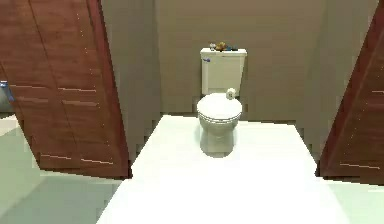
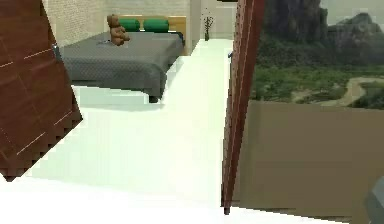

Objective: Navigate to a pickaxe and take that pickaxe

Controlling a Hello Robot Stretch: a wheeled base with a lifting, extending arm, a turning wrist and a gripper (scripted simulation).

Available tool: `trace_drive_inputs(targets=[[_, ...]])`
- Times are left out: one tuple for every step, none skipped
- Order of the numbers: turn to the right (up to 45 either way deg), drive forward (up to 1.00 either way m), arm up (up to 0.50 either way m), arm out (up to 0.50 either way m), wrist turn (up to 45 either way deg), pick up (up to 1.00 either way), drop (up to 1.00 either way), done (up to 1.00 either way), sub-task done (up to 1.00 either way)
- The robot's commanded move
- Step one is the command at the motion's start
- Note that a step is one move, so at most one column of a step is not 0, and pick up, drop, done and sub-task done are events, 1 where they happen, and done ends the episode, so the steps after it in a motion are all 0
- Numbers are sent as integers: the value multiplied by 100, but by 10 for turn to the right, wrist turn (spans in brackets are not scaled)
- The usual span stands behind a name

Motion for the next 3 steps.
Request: trace_drive_inputs(targets=[[0,10,0,0,0,0,0,0,0],[-450,0,0,0,0,0,0,0,0],[-300,0,0,0,0,0,0,0,0]])
